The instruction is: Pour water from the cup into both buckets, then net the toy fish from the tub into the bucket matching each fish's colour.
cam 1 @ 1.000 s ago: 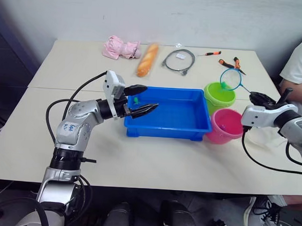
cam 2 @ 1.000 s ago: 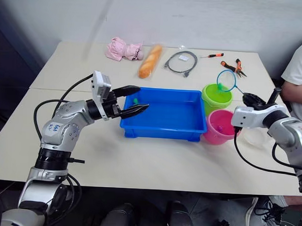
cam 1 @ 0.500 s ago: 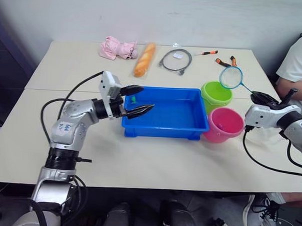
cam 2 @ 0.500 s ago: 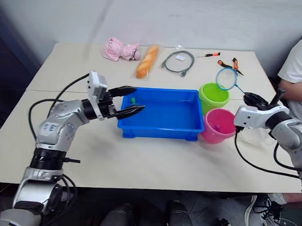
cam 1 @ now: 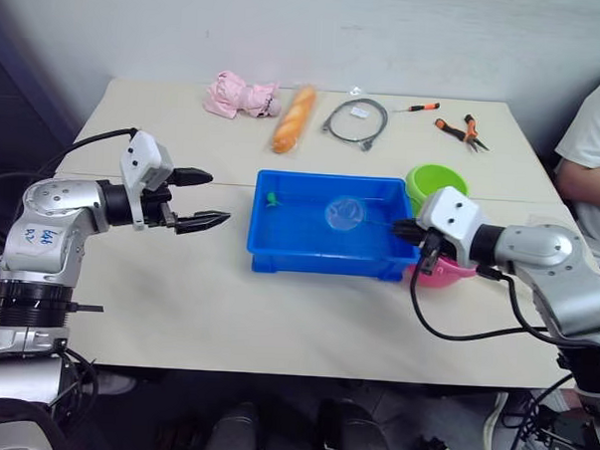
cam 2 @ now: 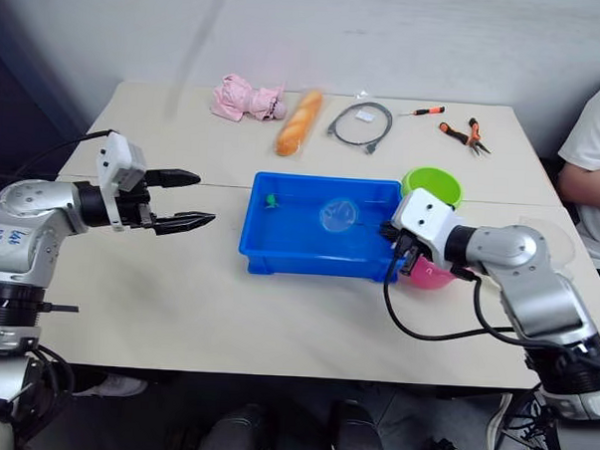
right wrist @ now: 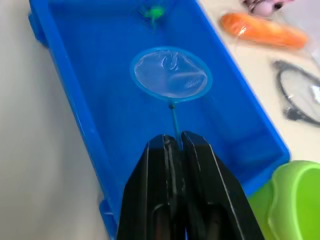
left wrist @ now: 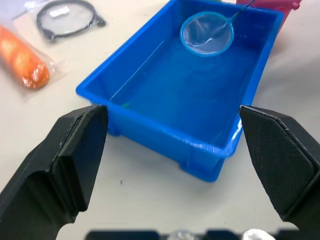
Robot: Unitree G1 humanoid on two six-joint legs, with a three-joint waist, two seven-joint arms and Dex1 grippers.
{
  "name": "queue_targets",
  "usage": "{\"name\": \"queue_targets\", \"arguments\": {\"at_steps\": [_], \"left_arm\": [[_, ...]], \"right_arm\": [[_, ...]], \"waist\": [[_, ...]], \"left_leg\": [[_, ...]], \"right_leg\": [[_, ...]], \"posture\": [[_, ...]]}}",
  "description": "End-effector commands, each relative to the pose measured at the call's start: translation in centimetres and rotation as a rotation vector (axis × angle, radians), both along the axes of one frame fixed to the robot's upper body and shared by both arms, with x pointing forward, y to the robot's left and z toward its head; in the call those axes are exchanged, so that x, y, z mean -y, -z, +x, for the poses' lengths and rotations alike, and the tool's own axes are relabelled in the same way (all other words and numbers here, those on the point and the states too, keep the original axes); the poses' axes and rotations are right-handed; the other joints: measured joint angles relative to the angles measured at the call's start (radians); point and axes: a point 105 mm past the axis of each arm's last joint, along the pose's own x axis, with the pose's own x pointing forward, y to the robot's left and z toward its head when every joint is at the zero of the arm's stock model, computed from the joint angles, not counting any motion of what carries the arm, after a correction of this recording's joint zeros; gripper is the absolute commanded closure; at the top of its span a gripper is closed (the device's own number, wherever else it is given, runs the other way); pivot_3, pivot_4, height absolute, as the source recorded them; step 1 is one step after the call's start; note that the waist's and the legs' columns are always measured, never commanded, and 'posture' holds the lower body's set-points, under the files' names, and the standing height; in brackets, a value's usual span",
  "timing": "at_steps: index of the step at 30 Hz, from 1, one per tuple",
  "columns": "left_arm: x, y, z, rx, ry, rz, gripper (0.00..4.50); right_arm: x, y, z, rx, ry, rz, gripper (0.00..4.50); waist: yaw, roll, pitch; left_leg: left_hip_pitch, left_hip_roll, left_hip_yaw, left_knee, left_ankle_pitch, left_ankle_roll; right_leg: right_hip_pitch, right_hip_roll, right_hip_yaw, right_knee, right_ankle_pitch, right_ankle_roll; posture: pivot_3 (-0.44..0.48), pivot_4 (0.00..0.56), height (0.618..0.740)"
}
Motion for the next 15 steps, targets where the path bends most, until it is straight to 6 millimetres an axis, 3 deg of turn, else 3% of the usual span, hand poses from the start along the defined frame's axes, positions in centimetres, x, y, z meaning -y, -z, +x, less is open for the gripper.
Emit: {"name": "queue_targets", "arguments": {"at_steps": [1,8,15], "left_arm": [[-0.5,-0.2,-0.3,0.008,-0.014,0.047,0.04],[0.3,0.2,0.3,-0.011,-0.028,0.029,0.04],[2.0,-0.3,2.1,-0.031,-0.07,-0.005,0.04]], "right_arm": [[-1.1,-0.1,1.1,0.013,0.039,0.009,4.5],[-3.7,2.0,2.8,-0.041,0.044,-0.006,4.5],[-8.0,1.7,5.4,-0.037,0.036,0.056,4.5]], "waist": [[-0.002,0.0,0.0],[-0.003,0.0,0.0],[-0.007,0.0,0.0]], "left_leg": [[0.0,0.0,0.0,0.0,0.0,0.0],[-0.001,0.0,0.001,0.0,0.0,0.0],[-0.002,0.0,0.001,0.0,0.0,0.0]], "right_leg": [[0.0,0.0,0.0,0.001,0.0,0.0],[-0.001,0.001,0.0,0.002,0.0,0.0],[-0.002,0.001,-0.001,0.003,0.0,0.0]], "posture": [[0.0,0.15,0.738],[0.0,0.15,0.738],[0.0,0.15,0.738]]}}
